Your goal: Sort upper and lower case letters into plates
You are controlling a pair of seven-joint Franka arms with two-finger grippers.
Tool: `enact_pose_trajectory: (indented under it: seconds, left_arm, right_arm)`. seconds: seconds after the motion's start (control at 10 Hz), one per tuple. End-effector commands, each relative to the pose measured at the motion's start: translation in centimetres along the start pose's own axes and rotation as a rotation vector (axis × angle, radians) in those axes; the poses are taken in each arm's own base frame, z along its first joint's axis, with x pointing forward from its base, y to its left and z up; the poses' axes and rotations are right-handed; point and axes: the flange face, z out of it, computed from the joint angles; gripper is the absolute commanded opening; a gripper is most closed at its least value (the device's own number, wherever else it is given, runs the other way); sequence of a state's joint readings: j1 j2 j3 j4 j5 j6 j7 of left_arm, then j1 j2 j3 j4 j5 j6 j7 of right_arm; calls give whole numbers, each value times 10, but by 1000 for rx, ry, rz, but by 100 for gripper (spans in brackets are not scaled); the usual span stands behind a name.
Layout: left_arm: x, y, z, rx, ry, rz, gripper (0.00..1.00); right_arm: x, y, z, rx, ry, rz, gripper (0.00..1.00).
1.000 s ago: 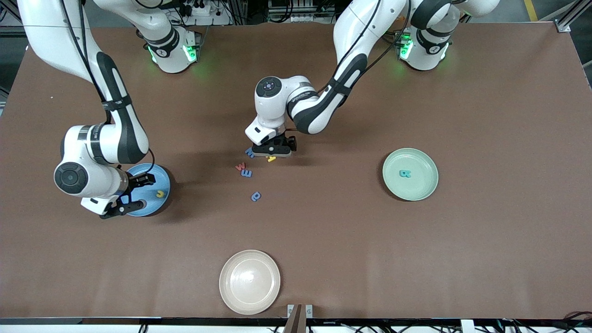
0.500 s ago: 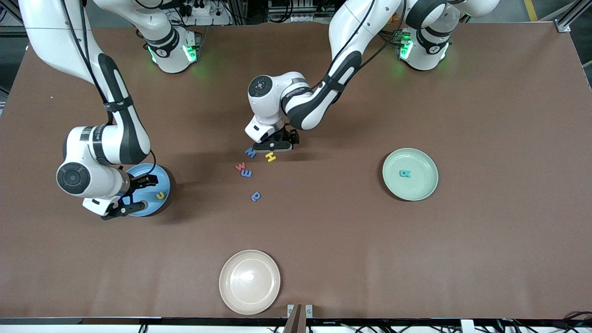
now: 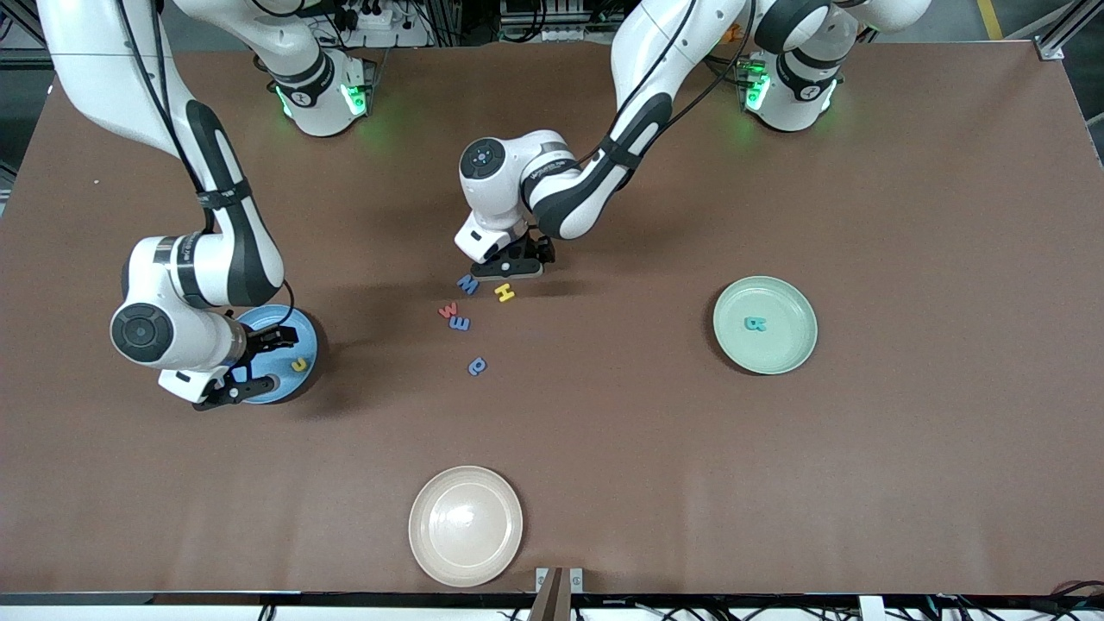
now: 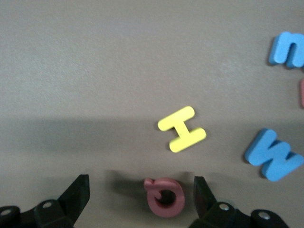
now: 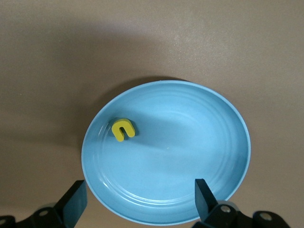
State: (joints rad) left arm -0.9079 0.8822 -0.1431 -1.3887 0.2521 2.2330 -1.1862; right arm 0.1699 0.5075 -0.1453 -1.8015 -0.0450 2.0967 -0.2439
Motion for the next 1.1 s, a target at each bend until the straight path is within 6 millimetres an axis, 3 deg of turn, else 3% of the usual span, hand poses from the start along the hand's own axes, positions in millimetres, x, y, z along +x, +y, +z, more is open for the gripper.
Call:
enact_pose_trajectory:
  seconds: [0.0, 0.2, 0.9, 1.0]
  left_arm:
    - [-3, 4, -2, -2, -8, -22, 88]
    - [-3, 5, -1, -8, -6, -17, 68]
    - [-13, 12, 12, -36, 0, -15, 68]
    - [-13, 12, 12, -36, 0, -15, 63]
  right_arm:
    - [3, -2, 0, 11, 7, 16, 100]
    - [3, -2, 0, 11, 7, 16, 100]
    - [3, -3, 0, 11, 7, 14, 100]
    - [3, -3, 0, 11, 7, 14, 100]
